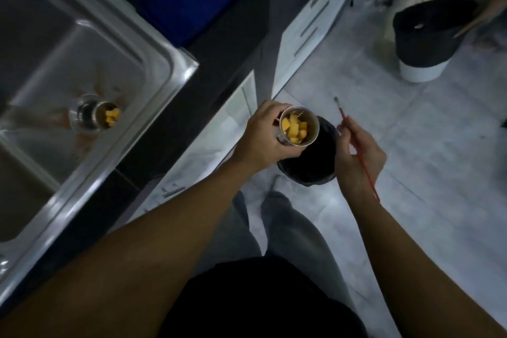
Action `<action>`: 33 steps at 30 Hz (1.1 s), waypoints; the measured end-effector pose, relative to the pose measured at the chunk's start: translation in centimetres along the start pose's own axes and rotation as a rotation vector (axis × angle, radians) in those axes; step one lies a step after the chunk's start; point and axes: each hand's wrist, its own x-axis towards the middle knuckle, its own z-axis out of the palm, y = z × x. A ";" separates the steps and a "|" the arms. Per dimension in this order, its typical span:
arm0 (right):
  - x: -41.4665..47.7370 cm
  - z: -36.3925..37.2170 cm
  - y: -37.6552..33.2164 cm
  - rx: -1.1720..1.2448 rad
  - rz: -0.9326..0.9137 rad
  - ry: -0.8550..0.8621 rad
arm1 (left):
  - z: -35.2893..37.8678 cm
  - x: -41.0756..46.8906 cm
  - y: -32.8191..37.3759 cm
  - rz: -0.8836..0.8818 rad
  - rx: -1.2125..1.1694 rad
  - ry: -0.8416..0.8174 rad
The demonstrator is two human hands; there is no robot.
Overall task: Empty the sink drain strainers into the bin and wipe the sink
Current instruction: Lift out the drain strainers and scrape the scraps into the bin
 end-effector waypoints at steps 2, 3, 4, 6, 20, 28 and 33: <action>-0.3 -0.3 2.6 -0.032 0.047 -0.082 | 1.9 0.3 -2.1 -0.037 0.032 -0.031; -0.4 -0.5 3.7 -0.035 0.070 -0.113 | 2.7 0.5 -3.2 -0.054 0.044 -0.047; -0.5 -0.6 4.6 -0.036 0.097 -0.136 | 3.6 0.7 -4.3 -0.069 0.053 -0.065; -0.9 -0.7 5.9 -0.028 0.149 -0.155 | 5.1 1.2 -6.2 -0.102 0.085 -0.121; -1.0 4.9 13.0 0.152 0.127 -0.327 | 14.5 6.8 -18.8 -0.199 0.244 -0.405; -1.8 9.4 18.5 0.028 0.182 -0.353 | 18.7 6.6 -21.3 -0.170 0.262 -0.476; -1.5 8.7 20.4 -0.010 0.206 -0.308 | 20.1 6.5 -21.1 -0.185 0.290 -0.510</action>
